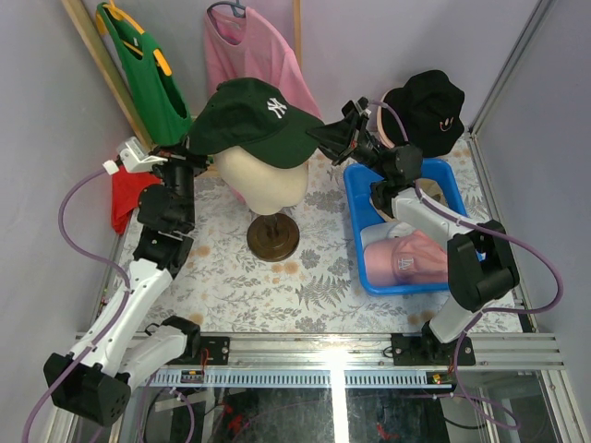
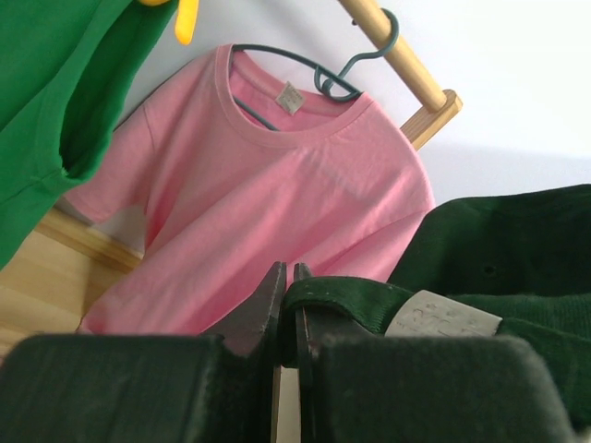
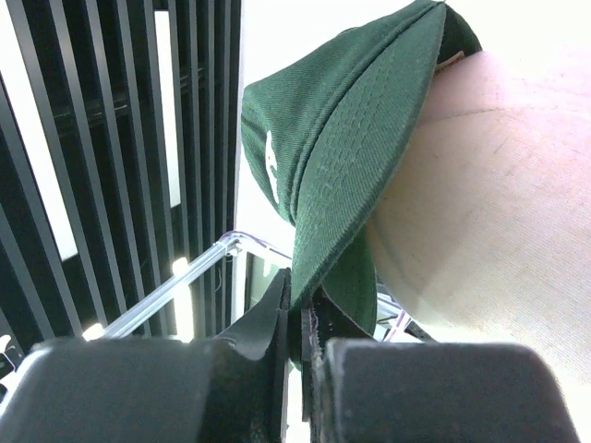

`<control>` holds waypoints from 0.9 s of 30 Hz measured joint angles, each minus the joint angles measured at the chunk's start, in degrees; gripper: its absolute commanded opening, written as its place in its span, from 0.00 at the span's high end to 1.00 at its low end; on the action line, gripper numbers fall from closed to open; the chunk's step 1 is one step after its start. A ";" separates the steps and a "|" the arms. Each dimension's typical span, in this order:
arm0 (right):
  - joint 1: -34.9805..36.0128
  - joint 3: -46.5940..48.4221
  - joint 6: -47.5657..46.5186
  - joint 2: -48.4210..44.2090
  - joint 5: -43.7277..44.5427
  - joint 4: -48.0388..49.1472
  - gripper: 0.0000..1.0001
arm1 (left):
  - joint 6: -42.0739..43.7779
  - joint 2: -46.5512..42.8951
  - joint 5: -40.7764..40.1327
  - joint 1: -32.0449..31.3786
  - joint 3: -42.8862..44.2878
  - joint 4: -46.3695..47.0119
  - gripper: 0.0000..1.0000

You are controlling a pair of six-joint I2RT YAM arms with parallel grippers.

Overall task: Stack the hats
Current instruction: Place the hat on the hat stand.

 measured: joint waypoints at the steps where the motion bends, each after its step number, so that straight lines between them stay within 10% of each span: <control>1: 0.00 -0.31 0.00 0.00 -0.09 0.37 0.99 | -0.48 -0.17 -0.22 -0.04 -0.57 0.02 1.00; 27: -1.07 -10.19 0.28 0.00 -0.66 11.30 0.90 | -12.37 -3.76 -3.65 -2.56 -8.33 -0.35 0.97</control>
